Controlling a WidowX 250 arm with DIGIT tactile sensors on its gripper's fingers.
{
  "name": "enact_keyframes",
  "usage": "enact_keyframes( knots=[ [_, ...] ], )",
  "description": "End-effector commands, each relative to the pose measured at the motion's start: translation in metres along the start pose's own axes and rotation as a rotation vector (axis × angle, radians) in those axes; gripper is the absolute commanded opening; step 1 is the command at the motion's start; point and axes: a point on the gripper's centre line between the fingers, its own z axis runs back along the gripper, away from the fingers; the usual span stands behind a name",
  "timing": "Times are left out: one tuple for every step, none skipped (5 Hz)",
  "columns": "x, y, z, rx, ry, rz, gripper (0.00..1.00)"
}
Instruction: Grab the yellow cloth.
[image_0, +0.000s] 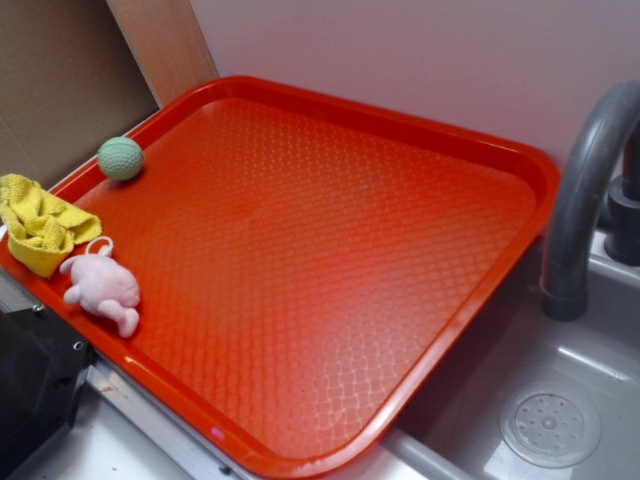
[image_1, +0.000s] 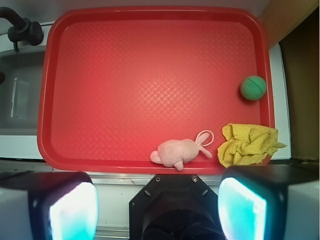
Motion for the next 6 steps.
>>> enact_keyframes(
  knots=[
    [0.0,0.0,0.0,0.0,0.0,0.0,1.0],
    [0.023,0.05,-0.051,0.062,0.095,0.246,1.0],
    [0.021,0.094,-0.096,0.147,0.094,0.489,1.0],
    [0.013,0.123,-0.144,0.159,0.073,0.588,1.0],
    [0.005,0.122,-0.193,0.152,0.037,0.614,1.0],
    [-0.014,0.136,-0.22,0.167,0.097,0.603,1.0]
  ],
)
